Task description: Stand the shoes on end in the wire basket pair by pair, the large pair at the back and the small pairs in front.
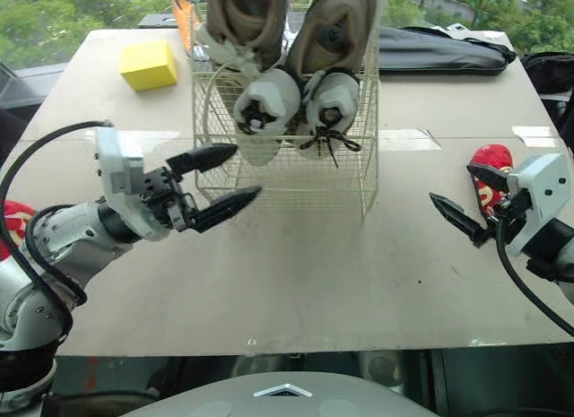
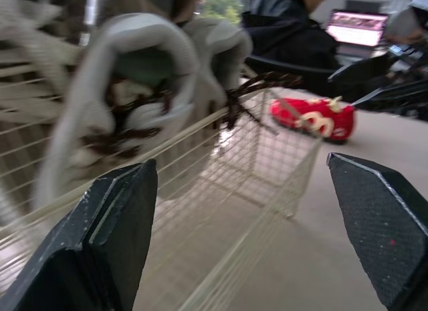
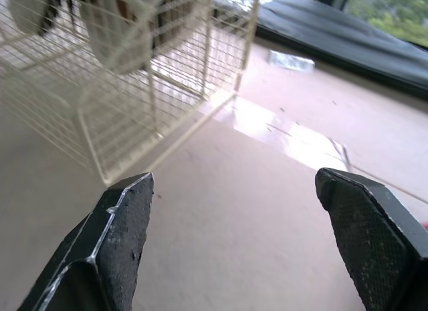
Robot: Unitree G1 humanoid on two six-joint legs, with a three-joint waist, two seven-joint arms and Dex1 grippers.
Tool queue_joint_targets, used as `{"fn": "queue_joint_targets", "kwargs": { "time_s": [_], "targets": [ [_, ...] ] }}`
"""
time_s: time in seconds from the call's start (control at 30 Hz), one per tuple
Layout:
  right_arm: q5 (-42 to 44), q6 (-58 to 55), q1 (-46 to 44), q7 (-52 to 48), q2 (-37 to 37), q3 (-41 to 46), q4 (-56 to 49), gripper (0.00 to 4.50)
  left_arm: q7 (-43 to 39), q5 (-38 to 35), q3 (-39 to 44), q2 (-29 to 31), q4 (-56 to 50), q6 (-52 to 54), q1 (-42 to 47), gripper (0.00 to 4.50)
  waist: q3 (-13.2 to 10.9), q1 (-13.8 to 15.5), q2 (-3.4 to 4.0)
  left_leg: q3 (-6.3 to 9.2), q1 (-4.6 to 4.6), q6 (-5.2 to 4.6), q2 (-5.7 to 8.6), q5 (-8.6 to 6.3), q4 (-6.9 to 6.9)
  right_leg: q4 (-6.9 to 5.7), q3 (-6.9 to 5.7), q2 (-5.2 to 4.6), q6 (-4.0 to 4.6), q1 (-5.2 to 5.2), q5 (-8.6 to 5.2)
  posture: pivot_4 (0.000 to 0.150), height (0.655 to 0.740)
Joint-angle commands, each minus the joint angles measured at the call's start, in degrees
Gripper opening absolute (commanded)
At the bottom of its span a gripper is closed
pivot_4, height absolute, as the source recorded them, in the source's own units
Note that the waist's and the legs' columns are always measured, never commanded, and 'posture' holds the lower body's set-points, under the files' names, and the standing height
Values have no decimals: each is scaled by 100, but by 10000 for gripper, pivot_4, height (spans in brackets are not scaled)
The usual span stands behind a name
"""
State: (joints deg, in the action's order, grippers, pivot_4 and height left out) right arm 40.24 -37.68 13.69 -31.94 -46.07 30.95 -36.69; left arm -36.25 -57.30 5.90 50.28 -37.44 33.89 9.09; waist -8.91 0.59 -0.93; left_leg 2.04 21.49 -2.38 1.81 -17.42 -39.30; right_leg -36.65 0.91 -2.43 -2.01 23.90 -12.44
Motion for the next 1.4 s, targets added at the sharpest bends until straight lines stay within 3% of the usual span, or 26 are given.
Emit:
{"fn": "queue_joint_targets", "kwargs": {
  "time_s": [0.03, 0.17, 0.33, 0.43, 0.6, 0.7, 0.87, 0.97, 1.07, 1.2, 1.33, 1.4],
  "targets": [
    [-534, -821, -442, 998, -192, 187, 544, 38374, -290, -654, -638, -68, 145, 944, 1218, 43975, -7, -10, -9, -4, -5, 0, 2, 0, -2, -7, -3, 23, 0, -5, -1, 1500, 7400],
    [-400, -1566, -1132, 1158, -364, 189, 1145, 38374, -71, -579, -959, -357, 0, 1275, 1720, 43975, -7, -103, -8, -24, -28, 0, -5, 0, 1, -8, 22, 32, 1, -13, -1, 1500, 7400],
    [-487, -2278, -2178, 862, -856, -453, 2289, 38374, -880, -323, -876, -331, 457, 1143, 1715, 43975, -11, -153, -6, -41, -44, -4, -13, -2, 13, -8, 46, 46, 3, -15, -2, 1500, 7400],
    [-437, -2438, -2282, 585, -986, -482, 2472, 38374, -929, -75, -922, -421, 383, 1054, 1665, 43975, -14, -99, -6, -42, -43, -23, -12, -13, 12, -7, 45, 48, 3, -16, -2, 1500, 7400],
    [-280, -3133, -1992, 1144, -437, 177, 1563, 38374, -832, 23, -732, -513, 371, 1047, 1527, 43975, -14, -60, -7, -25, -15, -13, -11, -8, 9, 10, 50, 27, 0, -10, -1, 1500, 7400],
    [-492, -3263, -1707, 1709, 170, 106, 939, 38374, -724, 96, -735, -656, 366, 1066, 1515, 43975, -12, -31, -8, -11, 6, -11, -11, -7, 2, 14, 36, 20, -1, 1, -1, 1500, 7400],
    [-1313, -2622, -1942, 2367, 785, -556, 1587, 38374, -747, 191, -802, -803, 411, 1133, 1641, 43975, -7, -45, -17, -16, 3, -9, -8, -6, -3, 13, 38, 16, -3, 1, 0, 1500, 7400],
    [-1901, -1951, -1963, 2474, 811, -1015, 2086, 30187, -743, 161, -758, -837, 384, 1190, 1682, 45000, -7, -57, -17, -22, -2, -7, -6, -5, -3, 13, 38, 30, -2, -1, 0, 1500, 7400],
    [-2059, -1694, -1854, 2319, 788, -1209, 2111, 15891, -789, 203, -672, -775, 371, 1177, 1618, 45000, -5, -70, -20, -22, -3, -7, -7, -4, -4, 12, 40, 30, -2, -2, 0, 1500, 7400],
    [-2272, -1322, -1519, 1885, 379, -1289, 1995, 2650, -698, 139, -605, -824, 390, 1223, 1561, 45000, -4, -64, -17, -22, -3, -7, -6, -4, -5, 11, 40, 29, -2, -2, 0, 1500, 7400],
    [-2272, -439, -921, 798, -343, -955, 1521, 175, -469, -321, -417, -976, 525, 1471, 1650, 45000, -7, 22, -12, -13, 4, -8, -5, -5, -5, 12, 32, 28, -2, -1, 0, 1500, 7400],
    [-1734, 162, -380, -817, -879, 46, 931, 66, -362, -916, -277, -896, 853, 1993, 2021, 45000, -13, 36, -2, -5, 11, -8, -6, -5, -3, 15, 22, 25, -2, 1, -1, 1500, 7400]
  ]
}}
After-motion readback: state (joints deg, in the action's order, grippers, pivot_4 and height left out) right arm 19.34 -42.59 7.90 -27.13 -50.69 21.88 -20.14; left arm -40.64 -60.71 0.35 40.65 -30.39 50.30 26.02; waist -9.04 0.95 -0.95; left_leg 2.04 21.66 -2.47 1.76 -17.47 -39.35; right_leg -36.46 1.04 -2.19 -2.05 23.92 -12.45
